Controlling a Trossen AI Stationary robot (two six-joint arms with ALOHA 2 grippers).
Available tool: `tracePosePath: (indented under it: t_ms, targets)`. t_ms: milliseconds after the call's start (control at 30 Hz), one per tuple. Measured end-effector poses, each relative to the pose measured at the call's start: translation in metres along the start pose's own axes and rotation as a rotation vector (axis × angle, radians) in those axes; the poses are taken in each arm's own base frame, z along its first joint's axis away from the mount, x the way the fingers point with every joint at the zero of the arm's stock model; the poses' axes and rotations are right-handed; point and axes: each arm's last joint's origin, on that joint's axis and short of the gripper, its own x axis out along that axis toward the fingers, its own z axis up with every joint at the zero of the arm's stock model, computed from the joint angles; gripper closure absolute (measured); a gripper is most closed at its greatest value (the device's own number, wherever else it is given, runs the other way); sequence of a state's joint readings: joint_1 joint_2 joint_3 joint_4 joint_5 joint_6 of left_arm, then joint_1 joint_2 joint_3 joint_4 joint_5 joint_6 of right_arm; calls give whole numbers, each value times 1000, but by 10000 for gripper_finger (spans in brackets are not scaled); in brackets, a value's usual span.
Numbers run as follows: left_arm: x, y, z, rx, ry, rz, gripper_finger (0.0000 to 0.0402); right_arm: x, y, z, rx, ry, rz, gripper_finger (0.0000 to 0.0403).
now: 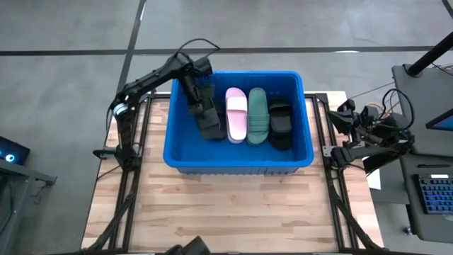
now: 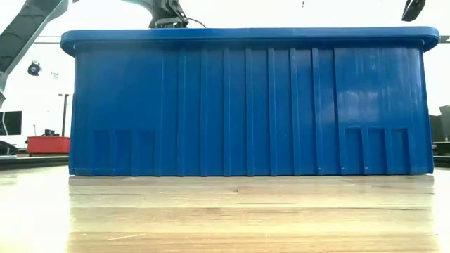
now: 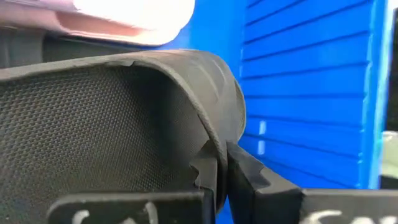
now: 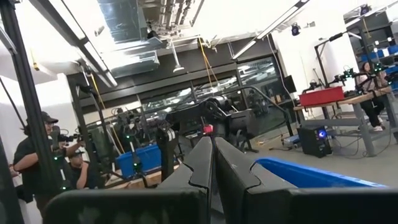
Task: Pick and place slides into bin
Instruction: Put the black slide into the bin
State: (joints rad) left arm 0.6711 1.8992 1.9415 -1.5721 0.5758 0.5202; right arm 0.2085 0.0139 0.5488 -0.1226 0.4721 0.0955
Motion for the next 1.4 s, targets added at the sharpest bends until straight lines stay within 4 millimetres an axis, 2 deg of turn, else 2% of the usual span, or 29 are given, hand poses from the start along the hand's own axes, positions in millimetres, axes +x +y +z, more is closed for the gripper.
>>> tracePosePath:
  t_ms: [233, 367, 500, 600, 800, 933, 1033, 1167, 1267, 1400]
  targets:
    - [-2, 2, -4, 34, 43, 76, 401, 0, 0, 0, -26, 0, 0, 394]
    - [-5, -6, -5, 53, 33, 79, 401, 0, 0, 0, -29, 0, 0, 394]
    - [-2, -18, 0, 104, -7, -2, 401, 0, 0, 0, -42, 0, 0, 394]
    - [8, -20, 3, 164, 14, -31, 401, 0, 0, 0, -56, 0, -1, 394]
    - [25, 0, 7, 134, 84, -12, 401, 0, 0, 0, -66, 0, -1, 394]
    - [40, 21, 15, 117, 113, -21, 401, 0, 0, 0, -65, 0, 0, 394]
    - [49, 30, 21, 110, 123, -38, 401, 0, 0, 0, -63, 0, 0, 394]
    - [49, 36, 31, 144, 100, -29, 401, 0, 0, 0, -63, 0, 0, 394]
    - [41, 41, 38, 185, 63, -6, 401, 0, 0, 0, -62, 0, 0, 394]
    - [35, 53, 39, 148, 41, 9, 401, 0, 0, 0, -62, 0, 0, 394]
